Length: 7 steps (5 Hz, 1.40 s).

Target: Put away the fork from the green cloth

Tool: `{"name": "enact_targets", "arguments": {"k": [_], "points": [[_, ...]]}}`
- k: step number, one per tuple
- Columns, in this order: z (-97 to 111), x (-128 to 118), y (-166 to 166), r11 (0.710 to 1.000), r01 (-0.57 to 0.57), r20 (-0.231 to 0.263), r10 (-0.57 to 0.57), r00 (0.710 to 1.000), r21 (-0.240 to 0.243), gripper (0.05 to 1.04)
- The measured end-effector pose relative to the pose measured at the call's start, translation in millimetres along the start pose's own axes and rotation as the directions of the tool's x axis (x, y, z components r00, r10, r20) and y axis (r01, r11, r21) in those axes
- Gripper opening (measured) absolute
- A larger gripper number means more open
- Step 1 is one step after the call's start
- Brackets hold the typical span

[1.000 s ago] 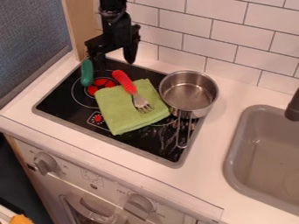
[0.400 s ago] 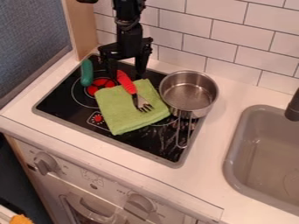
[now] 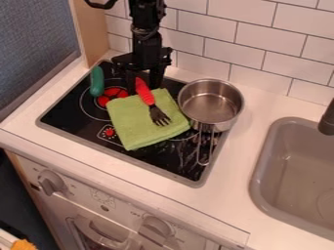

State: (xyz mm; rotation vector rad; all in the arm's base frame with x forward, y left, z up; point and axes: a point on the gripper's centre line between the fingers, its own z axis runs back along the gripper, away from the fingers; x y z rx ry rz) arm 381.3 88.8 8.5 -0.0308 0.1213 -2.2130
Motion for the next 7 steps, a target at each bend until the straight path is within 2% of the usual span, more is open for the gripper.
{"name": "enact_targets", "arguments": {"k": [1,3,5,6,7], "points": [[-2,1,-1,1.0,-0.001,0.0,0.001,1.0,0.0,0.437],[-1,2,1,1.0,0.011,-0.003,-0.011,1.0,0.015,0.429],[11,0,2,0.998,0.015,-0.027,-0.014,1.0,0.056,0.429],[43,-5,-4,0.996,0.021,-0.075,-0.015,0.997,0.083,0.429],[62,-6,-26,0.992,-0.01,-0.086,0.021,0.996,0.125,0.429]]}}
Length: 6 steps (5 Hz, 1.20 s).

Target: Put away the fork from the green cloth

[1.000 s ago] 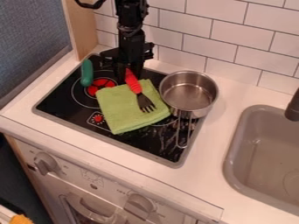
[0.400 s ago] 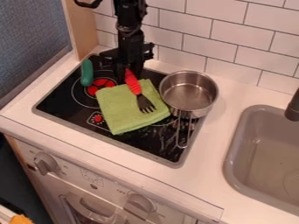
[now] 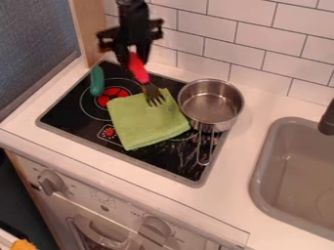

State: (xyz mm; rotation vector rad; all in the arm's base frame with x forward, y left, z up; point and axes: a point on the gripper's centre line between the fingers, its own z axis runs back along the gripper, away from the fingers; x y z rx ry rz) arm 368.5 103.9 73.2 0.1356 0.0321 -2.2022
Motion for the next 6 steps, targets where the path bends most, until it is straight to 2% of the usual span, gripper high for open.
{"name": "enact_targets", "arguments": {"k": [1,2,3,4,6], "points": [[22,2,-30,0.999,-0.039,-0.011,0.039,0.999,0.018,0.429],[20,10,-59,0.997,-0.073,-0.002,0.073,0.997,0.009,0.429],[9,20,-91,0.995,-0.102,-0.007,0.102,0.995,-0.017,0.429],[-5,24,-105,0.988,-0.145,-0.039,0.143,0.989,-0.049,0.429],[-44,13,-114,0.984,-0.172,0.004,0.172,0.985,-0.049,0.429]]}}
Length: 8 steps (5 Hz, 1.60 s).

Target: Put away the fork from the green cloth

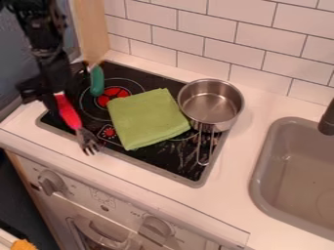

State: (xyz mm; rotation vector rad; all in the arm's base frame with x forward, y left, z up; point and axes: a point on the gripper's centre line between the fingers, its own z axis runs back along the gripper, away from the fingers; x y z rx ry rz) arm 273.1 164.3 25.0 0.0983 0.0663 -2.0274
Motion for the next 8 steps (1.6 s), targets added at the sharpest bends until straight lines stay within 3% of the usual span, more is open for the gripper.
{"name": "enact_targets", "arguments": {"k": [1,2,3,4,6,8], "points": [[-11,-7,4,1.0,0.02,0.009,-0.02,1.0,-0.013,0.429],[-16,-8,3,0.999,0.036,0.018,-0.036,0.999,-0.032,0.502],[-15,-6,0,0.997,0.012,0.055,-0.009,0.998,-0.07,0.81],[-14,-4,2,0.998,0.023,0.068,-0.019,0.997,-0.065,1.011],[8,-8,8,0.996,0.068,0.025,-0.066,0.997,-0.057,1.001],[51,-11,12,0.993,0.12,-0.058,-0.121,0.991,-0.007,1.001]]}}
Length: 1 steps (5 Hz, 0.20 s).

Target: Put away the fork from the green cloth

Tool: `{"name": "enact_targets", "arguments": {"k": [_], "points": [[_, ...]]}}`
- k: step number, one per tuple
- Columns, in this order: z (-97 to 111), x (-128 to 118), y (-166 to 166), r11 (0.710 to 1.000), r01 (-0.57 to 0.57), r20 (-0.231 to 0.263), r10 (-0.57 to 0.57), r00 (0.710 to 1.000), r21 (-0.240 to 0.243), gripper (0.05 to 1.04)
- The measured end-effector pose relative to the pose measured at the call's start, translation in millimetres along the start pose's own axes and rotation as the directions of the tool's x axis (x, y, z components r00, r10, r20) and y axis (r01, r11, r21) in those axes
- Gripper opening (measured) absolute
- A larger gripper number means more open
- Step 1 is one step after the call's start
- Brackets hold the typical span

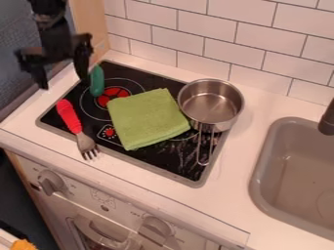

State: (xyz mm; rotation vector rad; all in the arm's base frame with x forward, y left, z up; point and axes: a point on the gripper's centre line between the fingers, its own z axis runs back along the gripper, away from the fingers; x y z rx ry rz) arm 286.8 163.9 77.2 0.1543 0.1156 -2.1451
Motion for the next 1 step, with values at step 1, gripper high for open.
{"name": "enact_targets", "arguments": {"k": [1], "points": [[-0.1,1.1,-0.7,1.0,0.008,0.004,-0.008,1.0,-0.002,1.001]]}}
